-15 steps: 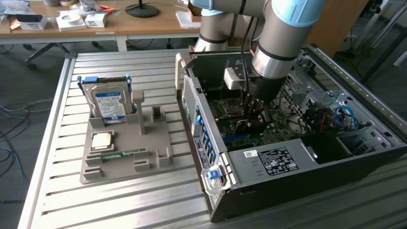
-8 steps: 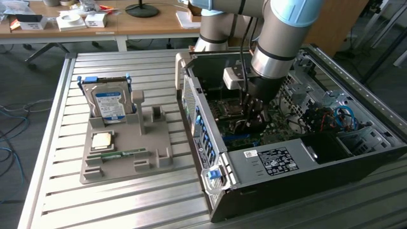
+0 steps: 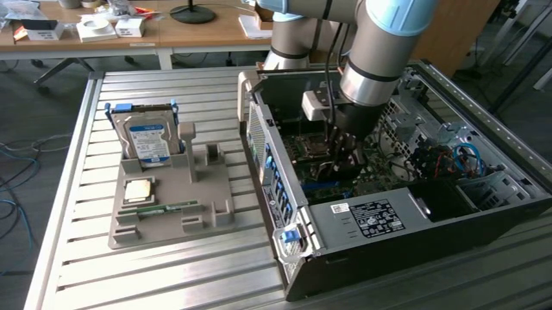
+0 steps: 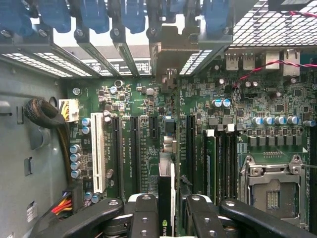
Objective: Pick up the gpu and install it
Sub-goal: 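Insert the gpu into the slot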
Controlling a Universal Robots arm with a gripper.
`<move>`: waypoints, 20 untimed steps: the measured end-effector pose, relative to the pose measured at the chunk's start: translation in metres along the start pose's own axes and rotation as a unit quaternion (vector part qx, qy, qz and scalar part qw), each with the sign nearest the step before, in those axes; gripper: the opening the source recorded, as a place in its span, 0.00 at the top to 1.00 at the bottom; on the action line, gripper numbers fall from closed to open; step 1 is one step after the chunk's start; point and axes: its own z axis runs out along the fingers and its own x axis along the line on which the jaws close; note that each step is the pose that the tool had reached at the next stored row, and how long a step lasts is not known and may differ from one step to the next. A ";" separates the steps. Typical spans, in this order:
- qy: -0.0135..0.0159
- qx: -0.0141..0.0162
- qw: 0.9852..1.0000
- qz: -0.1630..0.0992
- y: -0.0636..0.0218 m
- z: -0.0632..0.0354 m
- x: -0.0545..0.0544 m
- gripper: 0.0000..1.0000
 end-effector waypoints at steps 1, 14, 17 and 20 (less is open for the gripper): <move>0.000 0.000 1.000 0.000 0.0002 0.0000 0.000 0.74; 0.001 0.000 1.000 0.000 0.0049 0.0004 0.000 0.74; 0.001 0.000 1.000 0.000 0.0059 0.0005 0.000 0.74; 0.001 0.000 1.000 0.000 0.0062 0.0005 -0.001 0.74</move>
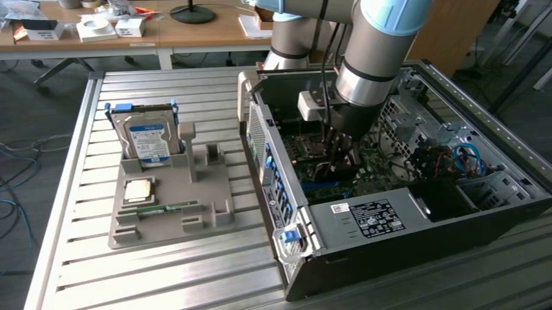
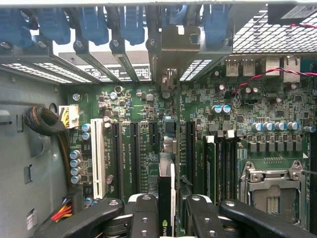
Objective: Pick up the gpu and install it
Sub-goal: 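Insert the gpu into the slot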
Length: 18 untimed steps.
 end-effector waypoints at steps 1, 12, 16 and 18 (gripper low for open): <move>0.000 0.000 1.000 0.000 0.0002 0.0000 0.000 0.74; 0.000 0.000 1.000 0.000 0.0008 0.0001 0.000 0.74; 0.000 0.000 1.000 0.000 0.0013 0.0002 0.000 0.74; 0.000 0.000 1.000 0.000 0.0014 0.0002 0.000 0.74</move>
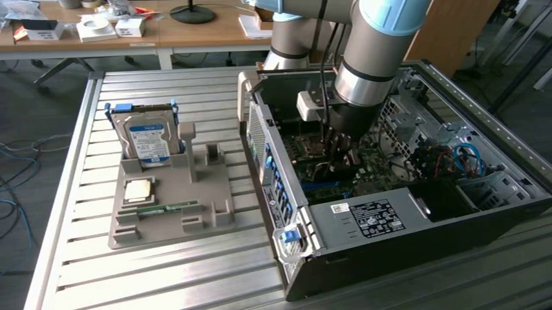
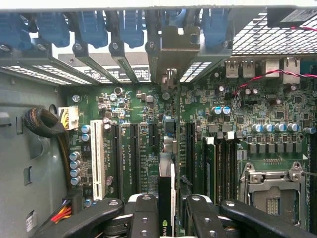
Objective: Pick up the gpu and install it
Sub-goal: 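Insert the gpu into the slot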
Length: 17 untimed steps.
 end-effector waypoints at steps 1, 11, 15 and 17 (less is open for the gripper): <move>0.000 0.000 1.000 0.000 0.0000 0.0000 0.000 0.74; 0.000 0.000 1.000 -0.002 0.0000 -0.0001 0.000 0.74; 0.000 0.000 1.000 -0.002 0.0000 0.0000 0.000 0.74; 0.000 0.000 1.000 -0.004 0.0000 0.0000 0.000 0.74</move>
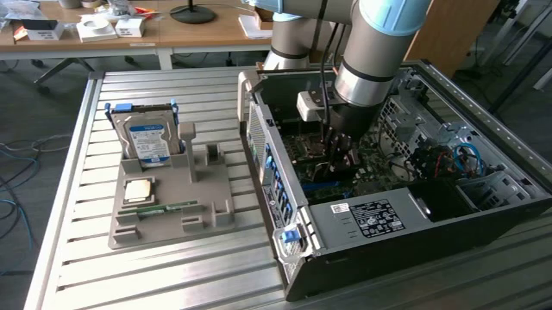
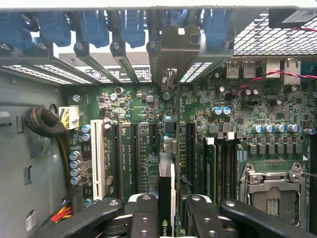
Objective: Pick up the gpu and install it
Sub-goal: 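Insert the gpu into the slot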
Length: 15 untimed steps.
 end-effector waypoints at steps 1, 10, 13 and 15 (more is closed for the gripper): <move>0.000 0.000 1.000 -0.001 0.0000 0.0000 0.000 0.74; 0.000 0.000 1.000 -0.003 0.0000 0.0000 -0.001 0.74; 0.000 0.000 1.000 -0.003 0.0000 0.0000 -0.001 0.74; 0.000 0.000 1.000 -0.003 0.0001 0.0000 -0.002 0.74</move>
